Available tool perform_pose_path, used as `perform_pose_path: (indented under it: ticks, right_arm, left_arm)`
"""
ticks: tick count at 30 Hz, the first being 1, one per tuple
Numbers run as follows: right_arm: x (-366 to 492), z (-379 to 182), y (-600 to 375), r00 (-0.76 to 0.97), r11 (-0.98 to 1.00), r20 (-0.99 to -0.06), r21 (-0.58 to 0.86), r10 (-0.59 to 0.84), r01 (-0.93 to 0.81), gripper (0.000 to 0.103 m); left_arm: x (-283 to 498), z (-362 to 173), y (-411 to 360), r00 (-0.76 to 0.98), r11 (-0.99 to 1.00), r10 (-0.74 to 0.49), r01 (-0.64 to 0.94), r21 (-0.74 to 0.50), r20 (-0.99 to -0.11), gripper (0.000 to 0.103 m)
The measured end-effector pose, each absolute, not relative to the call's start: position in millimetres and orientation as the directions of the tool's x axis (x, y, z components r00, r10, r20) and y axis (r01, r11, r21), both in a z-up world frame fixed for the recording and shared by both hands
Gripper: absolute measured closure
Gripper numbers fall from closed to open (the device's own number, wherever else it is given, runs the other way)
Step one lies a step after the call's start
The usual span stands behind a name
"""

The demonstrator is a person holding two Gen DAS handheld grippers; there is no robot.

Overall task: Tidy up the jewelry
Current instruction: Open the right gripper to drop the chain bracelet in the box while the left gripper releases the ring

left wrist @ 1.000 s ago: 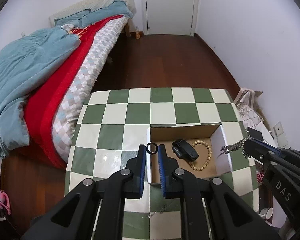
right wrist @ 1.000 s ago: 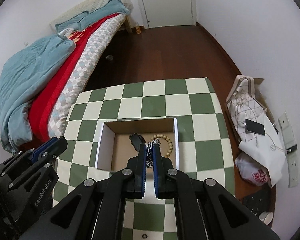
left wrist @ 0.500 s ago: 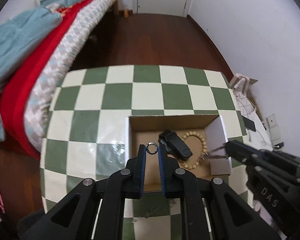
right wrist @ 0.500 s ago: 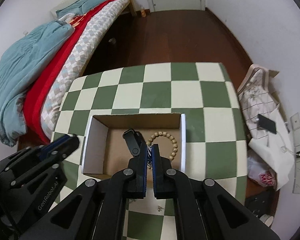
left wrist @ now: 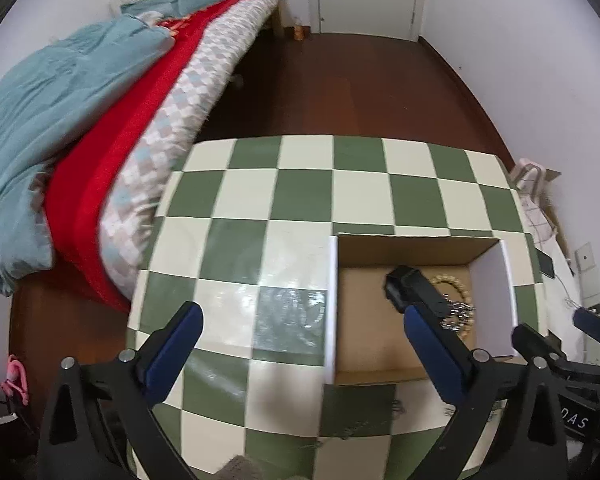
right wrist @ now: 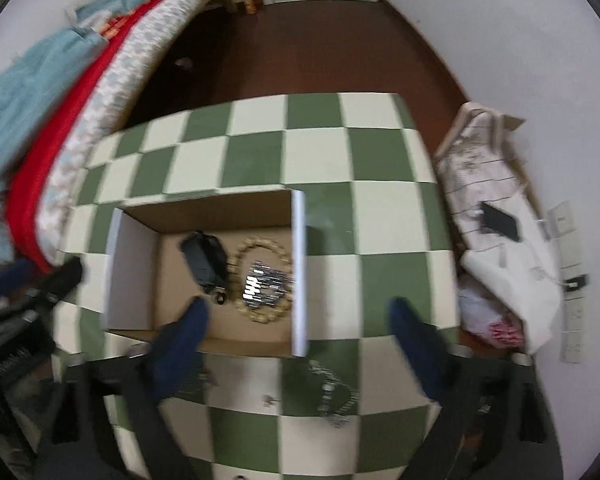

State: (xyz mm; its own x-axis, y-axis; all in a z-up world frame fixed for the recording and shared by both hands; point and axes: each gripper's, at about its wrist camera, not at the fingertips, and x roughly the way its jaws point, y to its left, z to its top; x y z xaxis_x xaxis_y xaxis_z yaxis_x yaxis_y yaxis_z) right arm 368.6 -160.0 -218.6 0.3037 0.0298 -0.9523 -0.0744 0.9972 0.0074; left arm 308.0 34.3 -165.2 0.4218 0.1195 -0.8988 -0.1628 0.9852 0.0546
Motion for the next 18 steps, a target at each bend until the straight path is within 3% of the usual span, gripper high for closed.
perform_pose_path:
  ticks: [8,18]
  right_arm:
    - [350.8,-212.7,-157.6,0.325,0.998,-0.946,-0.022,0.0,-0.062,0.0]
    - [309.9,-173.5,-146.7,0.434,0.997,-0.901,-0.049,-0.017,-0.062,0.0]
  left_arm:
    - [285.8,-158.9,41.0,0.444,0.974,0.196,-0.191,0.121,-0.874,0.0]
    - [248.0,-126.3,39.6,0.514,0.975,0.203,-0.188,0.121,-0.833,0.0]
